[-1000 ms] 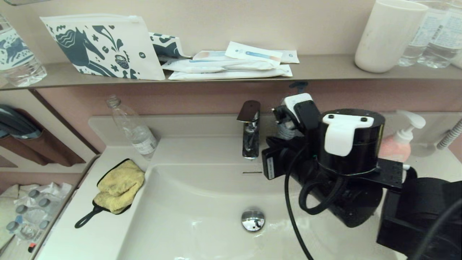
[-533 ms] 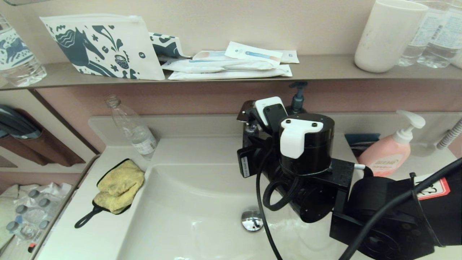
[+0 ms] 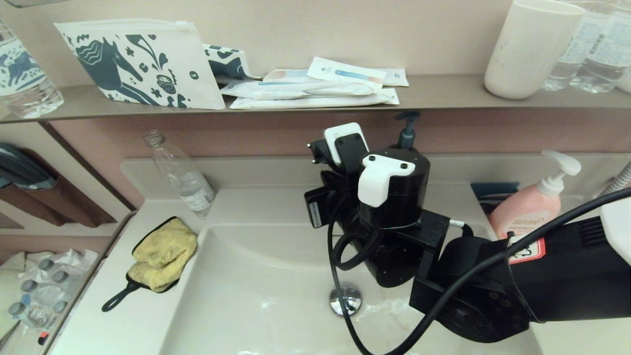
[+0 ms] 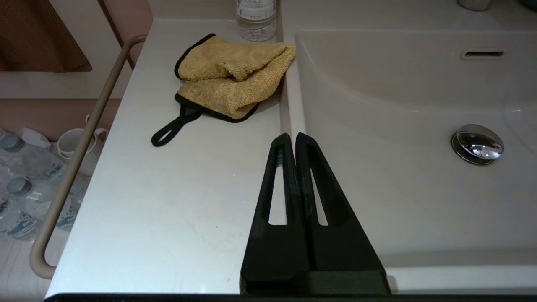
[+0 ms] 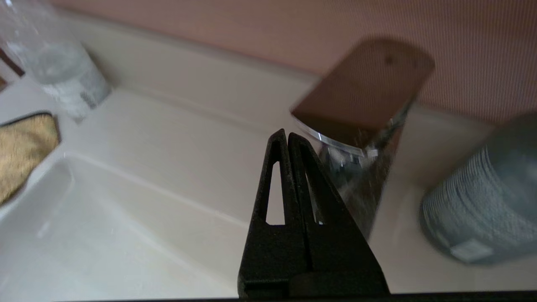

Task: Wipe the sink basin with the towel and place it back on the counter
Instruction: Turn on the faucet

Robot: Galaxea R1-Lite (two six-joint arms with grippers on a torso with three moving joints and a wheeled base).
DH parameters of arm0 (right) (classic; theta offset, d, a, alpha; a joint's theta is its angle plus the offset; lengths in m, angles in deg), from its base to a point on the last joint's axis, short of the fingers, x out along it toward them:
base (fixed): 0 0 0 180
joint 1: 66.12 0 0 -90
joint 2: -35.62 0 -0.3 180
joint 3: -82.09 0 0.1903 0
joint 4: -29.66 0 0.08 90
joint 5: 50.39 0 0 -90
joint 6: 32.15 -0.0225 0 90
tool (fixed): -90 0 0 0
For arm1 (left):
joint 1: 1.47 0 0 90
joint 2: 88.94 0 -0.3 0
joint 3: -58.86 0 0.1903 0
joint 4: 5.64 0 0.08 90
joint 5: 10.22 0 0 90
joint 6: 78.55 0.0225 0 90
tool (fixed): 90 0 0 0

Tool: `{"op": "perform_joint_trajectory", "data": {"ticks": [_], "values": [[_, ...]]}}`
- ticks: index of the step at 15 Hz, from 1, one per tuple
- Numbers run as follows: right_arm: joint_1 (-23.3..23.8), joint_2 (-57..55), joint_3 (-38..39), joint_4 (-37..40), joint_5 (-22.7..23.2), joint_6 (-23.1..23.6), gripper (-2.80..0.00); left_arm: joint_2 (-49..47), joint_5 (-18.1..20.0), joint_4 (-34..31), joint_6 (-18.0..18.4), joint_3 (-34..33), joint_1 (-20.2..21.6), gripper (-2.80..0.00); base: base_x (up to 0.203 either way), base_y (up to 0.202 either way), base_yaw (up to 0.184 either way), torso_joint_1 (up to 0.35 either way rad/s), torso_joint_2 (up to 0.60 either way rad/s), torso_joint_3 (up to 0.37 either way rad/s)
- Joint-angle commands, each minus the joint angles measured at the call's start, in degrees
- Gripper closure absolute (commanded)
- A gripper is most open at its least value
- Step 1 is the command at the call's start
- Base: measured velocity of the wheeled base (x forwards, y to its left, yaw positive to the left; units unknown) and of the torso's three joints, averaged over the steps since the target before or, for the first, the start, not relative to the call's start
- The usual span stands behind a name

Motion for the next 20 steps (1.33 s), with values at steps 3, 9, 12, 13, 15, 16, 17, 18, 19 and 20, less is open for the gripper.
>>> {"op": "perform_joint_trajectory", "data": {"ticks": [3, 9, 12, 13, 15, 16, 17, 18, 19, 20], "values": [[0.14, -1.88, -1.70, -2.90, -0.90, 2.90, 0.00, 0.02, 0.00, 0.01, 0.00, 0.00, 0.03, 0.00, 0.000, 0.000, 0.000, 0.000, 0.00, 0.000], [0.73, -0.50, -3.57, -2.85, -1.45, 4.53, 0.00, 0.02, 0.00, 0.00, 0.00, 0.00, 0.02, 0.00, 0.000, 0.000, 0.000, 0.000, 0.00, 0.000], [1.08, 0.40, -3.74, -2.85, -1.67, 5.32, 0.00, 0.02, 0.00, 0.00, 0.00, 0.00, 0.02, 0.00, 0.000, 0.000, 0.000, 0.000, 0.00, 0.000], [1.15, 0.49, -3.99, -2.85, -1.66, 5.33, 0.00, 0.02, 0.00, 0.00, 0.00, 0.00, 0.02, 0.00, 0.000, 0.000, 0.000, 0.000, 0.00, 0.000], [1.25, 0.67, -4.44, -2.85, -1.66, 5.33, 0.00, 0.00, 0.00, 0.00, 0.00, 0.00, 0.05, 0.00, 0.000, 0.000, 0.000, 0.000, 0.00, 0.000], [1.25, 0.93, -4.53, -2.85, -1.73, 5.34, 0.00, -0.04, 0.00, 0.00, 0.00, 0.00, 0.02, 0.00, 0.000, 0.000, 0.000, 0.000, 0.00, 0.000], [1.35, 1.23, -4.54, -2.85, -1.66, 5.43, 0.00, -0.05, 0.00, 0.02, 0.00, 0.00, 0.02, 0.00, 0.000, 0.000, 0.000, 0.000, 0.00, 0.000], [1.69, 1.38, -4.62, -2.93, -1.67, 5.69, 0.00, 0.02, 0.00, 0.03, 0.00, 0.00, 0.02, 0.00, 0.000, 0.000, 0.000, 0.000, 0.00, 0.000], [1.83, 1.63, -4.62, -2.90, -1.70, 5.87, 0.00, -0.06, 0.00, 0.01, 0.00, 0.00, 0.02, 0.00, 0.000, 0.000, 0.000, 0.000, 0.00, 0.000], [2.13, 1.72, -4.62, -2.94, -1.66, 6.11, 0.00, -0.03, 0.00, 0.01, 0.00, 0.00, 0.02, 0.00, 0.000, 0.000, 0.000, 0.000, 0.00, 0.000]]}}
